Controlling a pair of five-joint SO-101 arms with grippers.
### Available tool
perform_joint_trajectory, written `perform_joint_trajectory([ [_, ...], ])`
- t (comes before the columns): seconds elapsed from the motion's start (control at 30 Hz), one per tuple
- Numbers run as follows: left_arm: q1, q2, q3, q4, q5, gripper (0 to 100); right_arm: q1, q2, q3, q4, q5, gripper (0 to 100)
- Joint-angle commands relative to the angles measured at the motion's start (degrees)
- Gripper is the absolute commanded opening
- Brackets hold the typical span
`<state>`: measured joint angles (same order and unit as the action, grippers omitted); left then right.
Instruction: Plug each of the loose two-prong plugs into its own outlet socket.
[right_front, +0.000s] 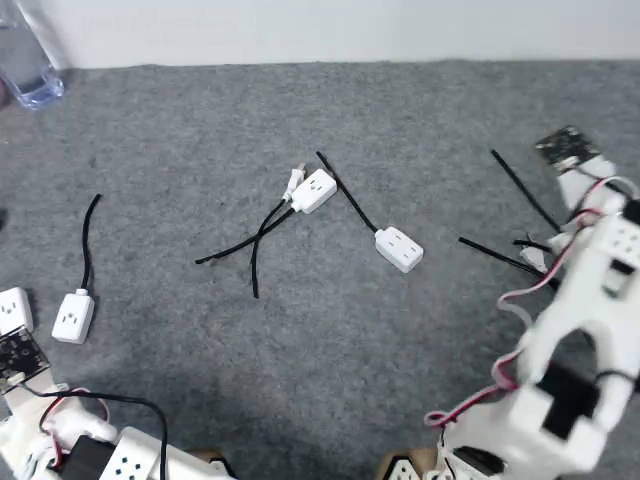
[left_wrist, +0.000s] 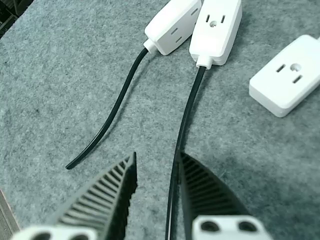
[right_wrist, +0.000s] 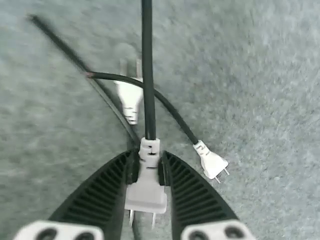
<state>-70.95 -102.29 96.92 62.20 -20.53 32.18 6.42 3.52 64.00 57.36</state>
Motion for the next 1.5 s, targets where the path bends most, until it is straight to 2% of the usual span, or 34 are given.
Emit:
perform_joint_trajectory([
  [0.0,0.2,0.4,-0.4,0.4,-0.3,12,2.5,7.4,-8.1,0.6,2.3,0.8],
  [0.37,0.3,0.4,-0.4,0.4,-0.3,12,2.9,18.1,-14.3,0.0,2.9,2.8],
  [0.43,0.3,0.4,-0.4,0.4,-0.3,12,2.9,18.1,-14.3,0.1,2.9,8.4],
  [0.67,0.3,0.4,-0.4,0.4,-0.3,12,3.7,17.8,-14.3,0.5,3.1,42.2],
  [0.73,0.3,0.4,-0.4,0.4,-0.3,12,3.7,17.8,-14.3,0.6,3.1,45.8],
  [0.87,1.5,0.3,-0.4,0.4,-0.3,12,2.8,16.7,-14.4,4.1,2.7,46.0],
  [1.0,8.4,0.0,-0.4,0.4,-0.5,12,-1.6,11.3,-14.4,13.7,2.0,46.0],
  [1.2,20.1,-0.1,-8.5,0.1,1.8,12,-9.2,1.6,-13.8,24.0,-11.9,46.1],
  [1.33,35.6,0.4,-18.7,1.1,11.0,15,-18.4,0.2,-6.6,25.7,-20.7,46.1],
  [1.47,55.7,0.4,-24.7,2.4,16.4,24,-24.2,-0.3,8.2,12.3,-28.5,46.1],
])
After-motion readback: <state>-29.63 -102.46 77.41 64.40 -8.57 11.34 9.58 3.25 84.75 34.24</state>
